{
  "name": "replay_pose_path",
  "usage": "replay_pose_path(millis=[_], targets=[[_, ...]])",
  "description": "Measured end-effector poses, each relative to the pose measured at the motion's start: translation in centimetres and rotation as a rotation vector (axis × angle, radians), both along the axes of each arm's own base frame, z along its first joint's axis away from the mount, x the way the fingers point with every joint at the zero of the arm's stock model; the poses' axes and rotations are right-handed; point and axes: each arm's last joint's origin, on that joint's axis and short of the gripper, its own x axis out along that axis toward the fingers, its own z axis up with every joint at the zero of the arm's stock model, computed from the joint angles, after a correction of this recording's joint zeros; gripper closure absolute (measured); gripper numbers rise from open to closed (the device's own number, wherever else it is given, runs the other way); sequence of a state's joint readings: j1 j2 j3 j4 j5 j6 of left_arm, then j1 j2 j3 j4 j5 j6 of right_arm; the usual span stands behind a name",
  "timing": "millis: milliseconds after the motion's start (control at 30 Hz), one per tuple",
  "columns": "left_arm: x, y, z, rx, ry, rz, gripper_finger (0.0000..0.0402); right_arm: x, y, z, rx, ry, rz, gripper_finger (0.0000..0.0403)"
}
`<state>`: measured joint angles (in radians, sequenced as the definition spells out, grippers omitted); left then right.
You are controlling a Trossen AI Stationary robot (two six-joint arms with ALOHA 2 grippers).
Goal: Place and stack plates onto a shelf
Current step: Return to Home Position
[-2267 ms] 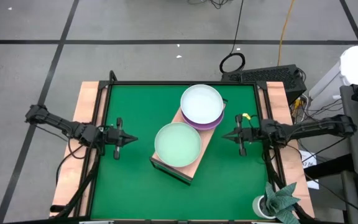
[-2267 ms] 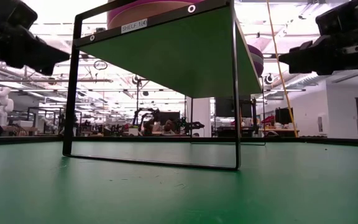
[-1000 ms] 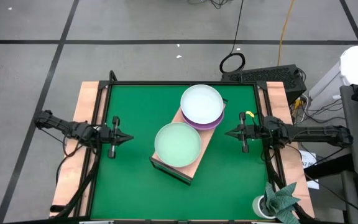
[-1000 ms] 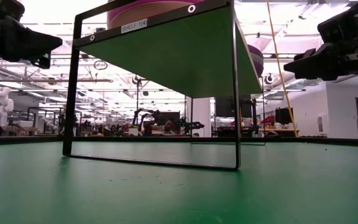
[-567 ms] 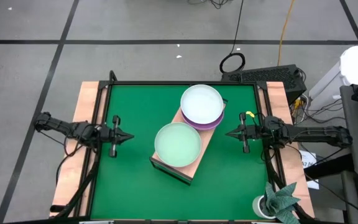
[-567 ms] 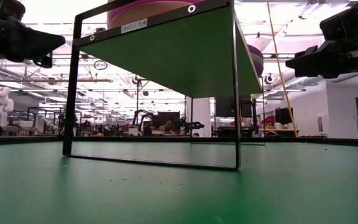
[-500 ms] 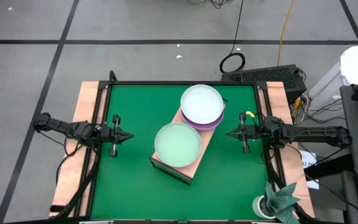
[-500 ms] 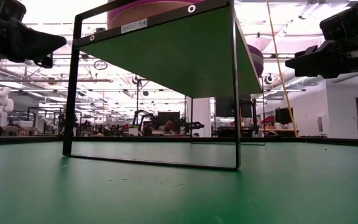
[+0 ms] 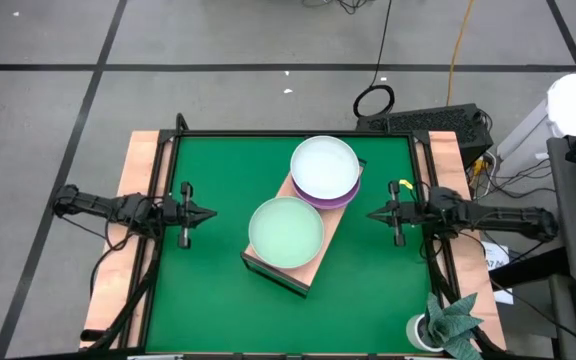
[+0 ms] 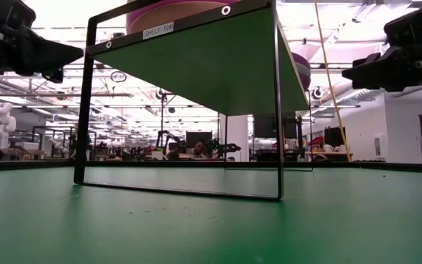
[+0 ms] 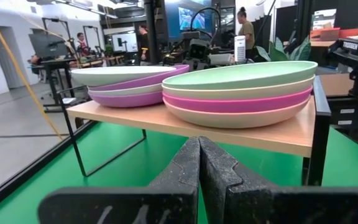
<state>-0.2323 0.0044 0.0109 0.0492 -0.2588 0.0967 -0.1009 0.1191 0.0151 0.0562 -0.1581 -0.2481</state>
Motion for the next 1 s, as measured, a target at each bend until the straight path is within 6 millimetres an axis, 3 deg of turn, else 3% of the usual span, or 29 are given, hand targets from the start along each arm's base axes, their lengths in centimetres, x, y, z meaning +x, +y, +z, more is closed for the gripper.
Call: replay_pose_path(millis=[567,1000], targets=[[0.01,0.05,-0.02,-0.018,0.001,0.006,0.0399,-0.73,-0.01,0.86,-0.008,-0.109,-0.028,0.0403],[0.02,0.05,-0.04,-0.038,0.003,0.005,0.0399,-0.72,0.12,0.83,0.107,-0.1,-0.009,0.0403]])
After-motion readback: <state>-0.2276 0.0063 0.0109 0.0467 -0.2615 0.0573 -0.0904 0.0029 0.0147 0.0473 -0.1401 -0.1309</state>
